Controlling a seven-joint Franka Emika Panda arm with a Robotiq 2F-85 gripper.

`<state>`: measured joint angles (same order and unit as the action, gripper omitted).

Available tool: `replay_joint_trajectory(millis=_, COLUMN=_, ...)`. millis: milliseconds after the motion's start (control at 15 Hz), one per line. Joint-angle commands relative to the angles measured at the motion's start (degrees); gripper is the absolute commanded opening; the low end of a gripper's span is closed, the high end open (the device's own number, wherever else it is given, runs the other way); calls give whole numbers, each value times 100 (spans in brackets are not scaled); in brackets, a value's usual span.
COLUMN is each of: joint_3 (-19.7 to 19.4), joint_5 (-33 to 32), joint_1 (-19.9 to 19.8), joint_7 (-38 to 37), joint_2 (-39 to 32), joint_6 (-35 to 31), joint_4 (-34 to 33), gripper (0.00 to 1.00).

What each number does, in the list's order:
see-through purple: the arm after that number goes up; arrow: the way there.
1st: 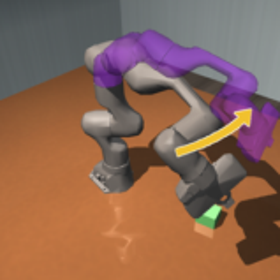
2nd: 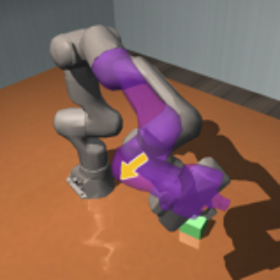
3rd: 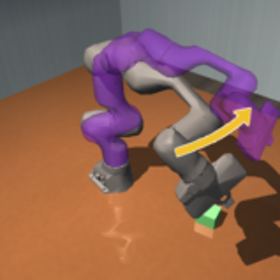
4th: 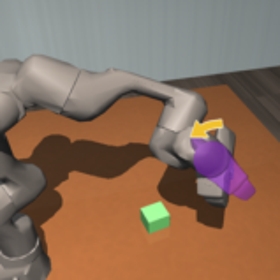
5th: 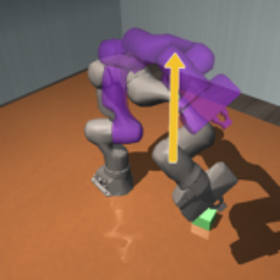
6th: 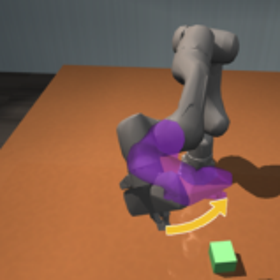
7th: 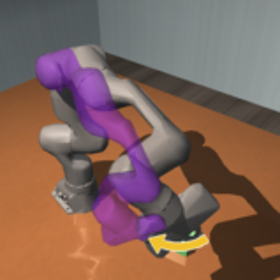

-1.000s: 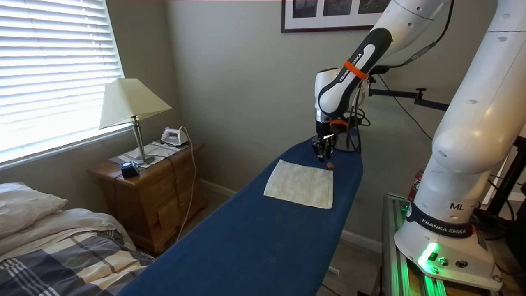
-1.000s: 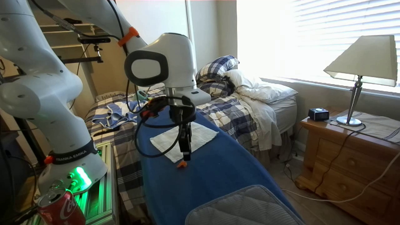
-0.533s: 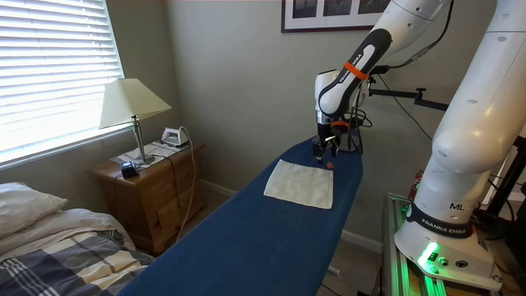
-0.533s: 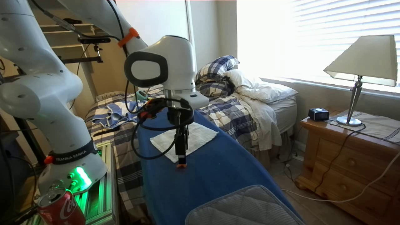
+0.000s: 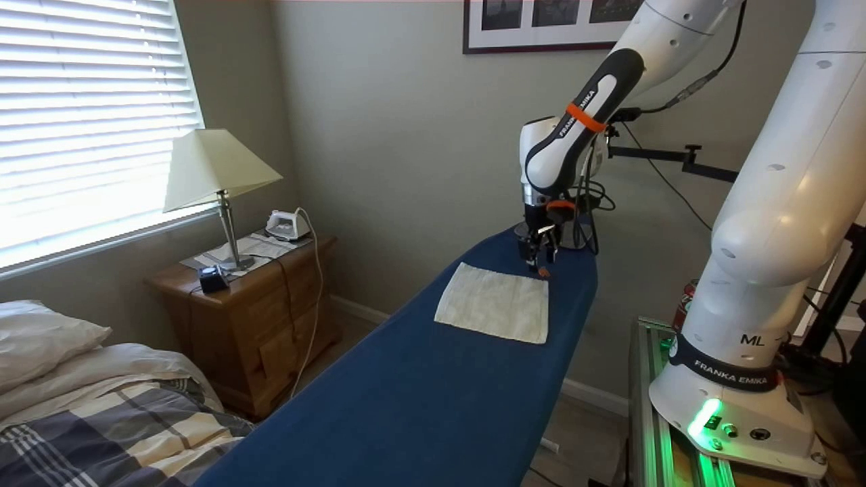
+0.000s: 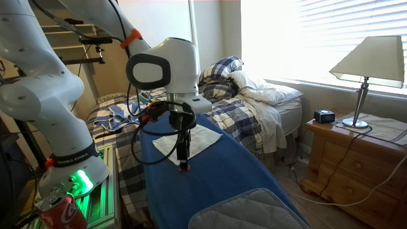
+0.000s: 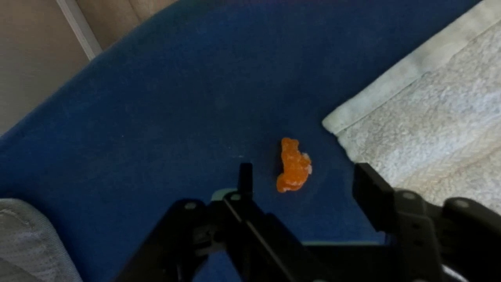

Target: Put the orange object on the towel then fold the towel into a triangle.

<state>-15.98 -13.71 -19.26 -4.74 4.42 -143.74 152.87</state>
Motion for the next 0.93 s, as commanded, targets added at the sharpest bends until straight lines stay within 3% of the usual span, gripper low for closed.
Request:
replay_joint_trajectory(millis=0, joint_3=-59, joint_5=-82, joint_1=-18, joint_7=8, joint_2=-44, joint_6=61, joint_4=-5, gripper=63)
replay_joint_trajectory(millis=267, joint_3=-88, joint_5=-89, joint_1=-19, joint_7=7, joint_2=-95, joint_6=62, joint_4=-10, gripper=51)
replay_joint_trajectory(millis=333, joint_3=-95, joint_5=-91, joint_1=-19, joint_7=6, joint_2=-97, joint_6=64, joint_4=-11, gripper=44)
replay_joint_trajectory(millis=400, joint_3=-103, joint_5=-90, joint_1=-20, joint_7=6, joint_2=-101, joint_6=64, joint_4=-12, gripper=48)
replay_joint_trajectory(millis=533, joint_3=-109, joint_5=-98, joint_1=-18, joint_7=3, joint_2=-104, joint_6=68, joint_4=-15, gripper=43)
replay_joint_trajectory(millis=867, joint_3=-110, joint_5=-111, joint_1=-16, joint_7=-7, joint_2=-96, joint_6=74, joint_4=-21, gripper=21)
